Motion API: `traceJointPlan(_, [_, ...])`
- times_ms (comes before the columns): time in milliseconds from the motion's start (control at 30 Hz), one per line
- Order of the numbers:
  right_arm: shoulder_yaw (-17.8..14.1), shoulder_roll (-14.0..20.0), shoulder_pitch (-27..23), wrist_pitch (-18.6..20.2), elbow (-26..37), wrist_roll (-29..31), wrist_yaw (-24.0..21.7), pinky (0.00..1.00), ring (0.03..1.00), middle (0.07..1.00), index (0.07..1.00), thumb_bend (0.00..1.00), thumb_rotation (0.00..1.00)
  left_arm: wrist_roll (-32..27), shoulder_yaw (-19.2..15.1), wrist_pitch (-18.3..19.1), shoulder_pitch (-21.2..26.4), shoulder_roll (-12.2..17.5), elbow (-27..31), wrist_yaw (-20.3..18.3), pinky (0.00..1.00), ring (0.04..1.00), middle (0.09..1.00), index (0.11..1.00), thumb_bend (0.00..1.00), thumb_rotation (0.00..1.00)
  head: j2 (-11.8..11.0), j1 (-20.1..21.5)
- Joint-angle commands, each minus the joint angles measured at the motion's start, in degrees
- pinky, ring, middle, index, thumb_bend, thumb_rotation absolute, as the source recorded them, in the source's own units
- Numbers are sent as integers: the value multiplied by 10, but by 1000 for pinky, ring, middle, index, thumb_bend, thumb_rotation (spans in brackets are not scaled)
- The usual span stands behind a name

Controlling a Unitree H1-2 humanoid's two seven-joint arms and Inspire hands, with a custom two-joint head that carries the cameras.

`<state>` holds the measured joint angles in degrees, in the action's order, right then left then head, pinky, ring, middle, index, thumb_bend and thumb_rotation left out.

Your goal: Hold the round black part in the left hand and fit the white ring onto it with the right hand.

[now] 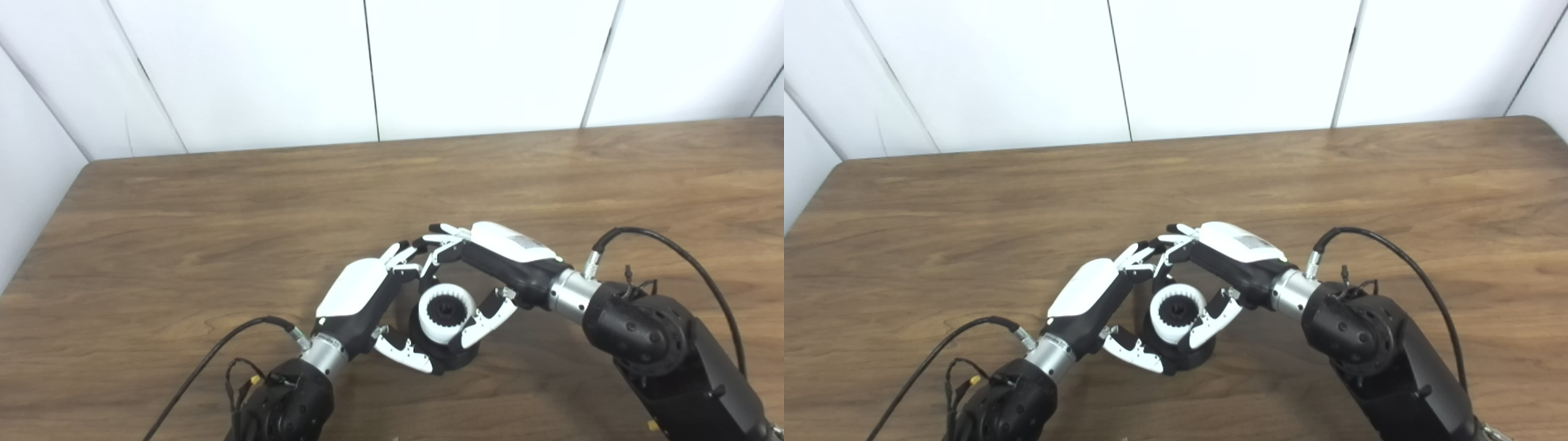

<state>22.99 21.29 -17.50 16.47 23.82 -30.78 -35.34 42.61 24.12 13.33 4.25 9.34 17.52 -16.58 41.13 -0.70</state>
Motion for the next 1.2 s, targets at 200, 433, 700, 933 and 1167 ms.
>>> traceJointPlan(200, [1, 4, -6, -21, 2, -10, 12, 1000, 1000, 919, 520, 605, 195, 18, -7, 14, -8, 7, -4, -3, 932, 1000, 943, 579, 978, 194, 0, 0])
traceJointPlan(433, [-1, 5, -11, -20, 0, -16, 8, 1000, 1000, 924, 655, 983, 366, 16, -8, 17, -7, 7, -4, -7, 933, 1000, 948, 582, 971, 198, -1, 0])
traceJointPlan(700, [-4, 5, -12, -16, -1, -15, 5, 1000, 1000, 925, 669, 1000, 366, 18, -9, 14, -8, 7, -8, -4, 929, 1000, 946, 580, 976, 196, -3, -1])
traceJointPlan(933, [-8, 6, -17, -10, 3, -14, -2, 1000, 1000, 925, 665, 1000, 365, 21, -9, 15, -7, 8, -9, -5, 933, 1000, 946, 588, 977, 204, -3, -1])
traceJointPlan(1167, [-14, 4, -17, -12, 1, -12, 0, 1000, 1000, 924, 655, 1000, 363, 26, -10, 19, -7, 10, -10, -7, 930, 1000, 945, 602, 999, 213, -4, -2])
